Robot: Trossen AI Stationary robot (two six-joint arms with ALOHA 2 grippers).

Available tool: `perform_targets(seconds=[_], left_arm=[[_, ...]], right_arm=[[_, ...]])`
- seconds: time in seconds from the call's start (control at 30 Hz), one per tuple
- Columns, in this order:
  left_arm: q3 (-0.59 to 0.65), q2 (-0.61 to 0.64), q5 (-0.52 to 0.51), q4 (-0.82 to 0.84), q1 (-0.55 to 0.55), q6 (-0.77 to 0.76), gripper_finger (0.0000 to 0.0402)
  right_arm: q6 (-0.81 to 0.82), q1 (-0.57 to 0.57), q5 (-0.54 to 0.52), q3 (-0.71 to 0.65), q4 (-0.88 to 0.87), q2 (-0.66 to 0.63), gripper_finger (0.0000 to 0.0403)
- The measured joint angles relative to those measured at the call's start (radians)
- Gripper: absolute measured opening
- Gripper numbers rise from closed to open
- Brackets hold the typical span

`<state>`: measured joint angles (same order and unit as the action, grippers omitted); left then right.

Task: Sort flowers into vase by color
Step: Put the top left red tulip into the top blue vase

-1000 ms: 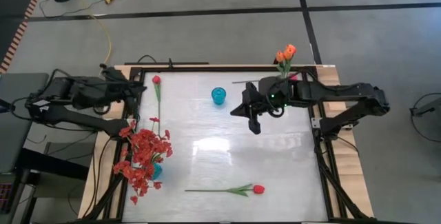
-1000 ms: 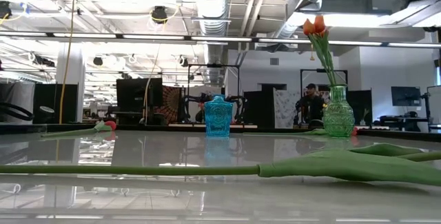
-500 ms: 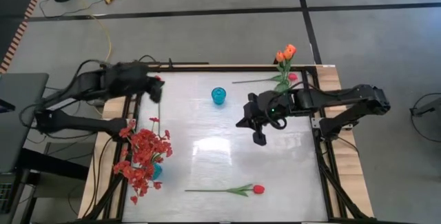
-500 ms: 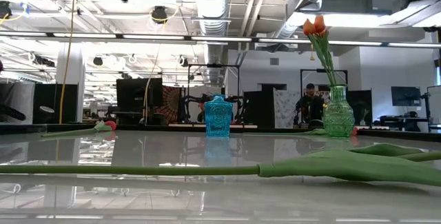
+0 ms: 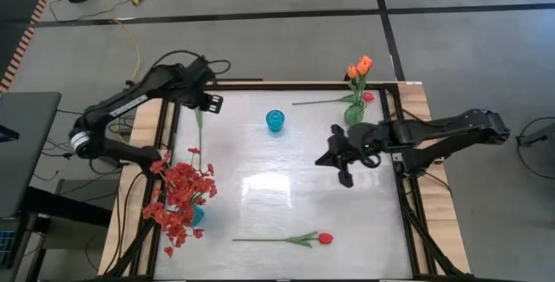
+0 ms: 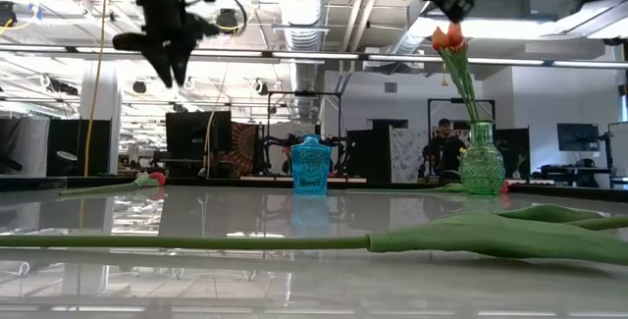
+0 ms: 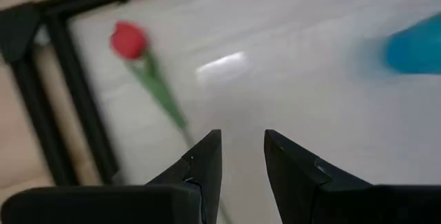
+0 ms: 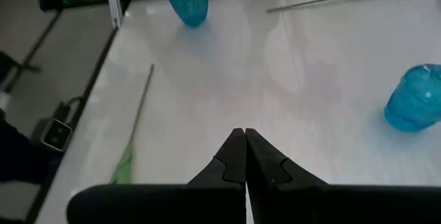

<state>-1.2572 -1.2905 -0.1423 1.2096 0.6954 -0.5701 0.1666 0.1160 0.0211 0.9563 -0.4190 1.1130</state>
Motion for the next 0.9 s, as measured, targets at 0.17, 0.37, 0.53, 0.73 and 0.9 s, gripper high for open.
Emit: perform_targets(seconds=[0.17,0.37,0.53,0.73,0.9], left_arm=[[0.0,-0.086,-0.046,0.04,0.001,0.051,0.0111],[0.025,-0.138,-0.066,0.025,0.019,0.016,0.0152],[0.213,-0.06,-0.02,-0.084,0.02,-0.074,0.0172],[0.396,-0.008,0.019,-0.24,0.029,-0.165,0.0174],[0.472,-0.018,-0.017,-0.316,0.033,-0.169,0.0174]], right_arm=[[0.028,-0.001,-0.006,-0.089,0.042,-0.117,0.0025],[0.028,-0.001,-0.006,-0.109,0.071,-0.154,0.0024],[0.029,-0.001,0.0,-0.11,0.065,-0.144,0.0025],[0.033,-0.001,0.001,-0.11,0.065,-0.144,0.0025],[0.028,-0.001,0.002,-0.11,0.07,-0.143,0.0025]])
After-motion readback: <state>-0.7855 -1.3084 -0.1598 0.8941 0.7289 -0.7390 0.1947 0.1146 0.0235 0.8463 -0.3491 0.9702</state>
